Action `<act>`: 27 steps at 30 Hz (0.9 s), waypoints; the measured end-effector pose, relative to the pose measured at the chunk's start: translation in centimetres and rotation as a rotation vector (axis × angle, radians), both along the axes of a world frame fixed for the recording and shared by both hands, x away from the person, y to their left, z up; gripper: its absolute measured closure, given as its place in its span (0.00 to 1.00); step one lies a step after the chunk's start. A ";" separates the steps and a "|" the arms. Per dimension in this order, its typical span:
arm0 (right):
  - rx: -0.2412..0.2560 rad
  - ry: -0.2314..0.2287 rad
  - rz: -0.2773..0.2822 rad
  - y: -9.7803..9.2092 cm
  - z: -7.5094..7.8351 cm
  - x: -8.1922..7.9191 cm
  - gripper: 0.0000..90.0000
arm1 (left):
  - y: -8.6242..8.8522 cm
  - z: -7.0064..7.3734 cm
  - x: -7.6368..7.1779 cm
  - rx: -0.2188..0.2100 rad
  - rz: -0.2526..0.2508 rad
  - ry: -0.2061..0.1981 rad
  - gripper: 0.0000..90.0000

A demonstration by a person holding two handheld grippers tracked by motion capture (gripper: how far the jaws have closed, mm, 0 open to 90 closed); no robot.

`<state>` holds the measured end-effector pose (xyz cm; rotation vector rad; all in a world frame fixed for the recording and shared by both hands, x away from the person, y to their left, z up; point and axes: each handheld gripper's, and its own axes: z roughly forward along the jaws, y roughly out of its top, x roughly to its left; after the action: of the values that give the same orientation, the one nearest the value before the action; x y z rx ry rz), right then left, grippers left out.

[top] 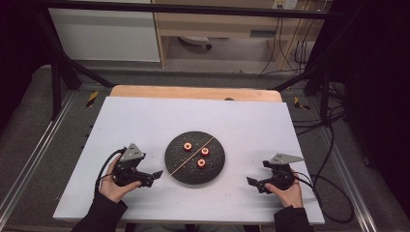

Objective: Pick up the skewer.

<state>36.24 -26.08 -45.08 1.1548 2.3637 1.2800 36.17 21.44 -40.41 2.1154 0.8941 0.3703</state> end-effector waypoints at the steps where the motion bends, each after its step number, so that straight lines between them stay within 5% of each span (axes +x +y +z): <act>1: 0.000 0.003 0.001 0.0 0.0 0.0 0.01 | -0.3 0.1 0.1 0.004 -0.002 0.001 0.09; 15: -0.009 0.010 0.007 0.1 -0.1 0.0 0.01 | -4.9 0.9 2.0 0.076 -0.044 0.042 0.12; 27: -0.011 0.011 0.010 0.2 -0.2 0.1 0.01 | -8.2 0.1 4.1 0.140 -0.063 0.093 0.30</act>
<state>36.29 -25.93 -45.27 1.1507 2.3846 1.2658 40.23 13.28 -40.33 2.3000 0.8741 0.3114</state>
